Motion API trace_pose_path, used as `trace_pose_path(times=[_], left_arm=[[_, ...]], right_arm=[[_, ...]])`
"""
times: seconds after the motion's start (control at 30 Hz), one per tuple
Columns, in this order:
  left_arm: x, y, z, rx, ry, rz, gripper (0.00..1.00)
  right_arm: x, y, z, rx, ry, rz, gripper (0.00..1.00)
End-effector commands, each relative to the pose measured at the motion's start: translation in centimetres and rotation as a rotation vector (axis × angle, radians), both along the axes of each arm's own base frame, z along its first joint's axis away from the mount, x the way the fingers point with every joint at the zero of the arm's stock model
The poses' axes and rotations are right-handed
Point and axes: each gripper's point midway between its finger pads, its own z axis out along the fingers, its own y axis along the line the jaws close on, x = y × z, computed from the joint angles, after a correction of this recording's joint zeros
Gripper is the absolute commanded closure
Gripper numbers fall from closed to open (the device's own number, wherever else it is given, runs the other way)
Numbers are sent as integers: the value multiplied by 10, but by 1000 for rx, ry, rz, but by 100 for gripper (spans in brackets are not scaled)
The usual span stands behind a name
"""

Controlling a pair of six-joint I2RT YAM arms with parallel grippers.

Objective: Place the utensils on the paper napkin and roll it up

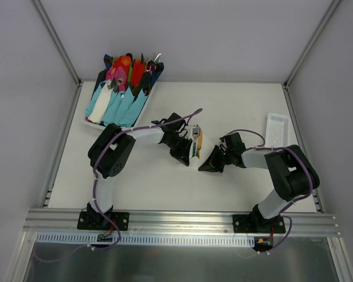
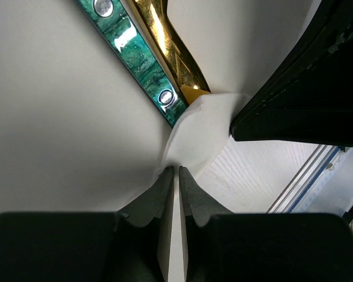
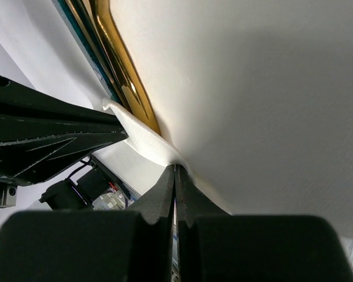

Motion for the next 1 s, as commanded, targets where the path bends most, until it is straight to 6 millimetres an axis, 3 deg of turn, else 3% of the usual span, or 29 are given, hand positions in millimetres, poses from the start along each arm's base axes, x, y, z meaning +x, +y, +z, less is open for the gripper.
trace_pose_path(times=[0.0,0.53,0.97], left_arm=[[0,15,-22,76,31,49,92],[6,26,-35,105,68,94,98],[7,23,-34,89,89,98,100]], right_arm=[[2,-5,-6,-43,-6,-5,100],[-2,-29,-9,-108,8,-39,100],[9,-34,15,-172,-54,12,98]])
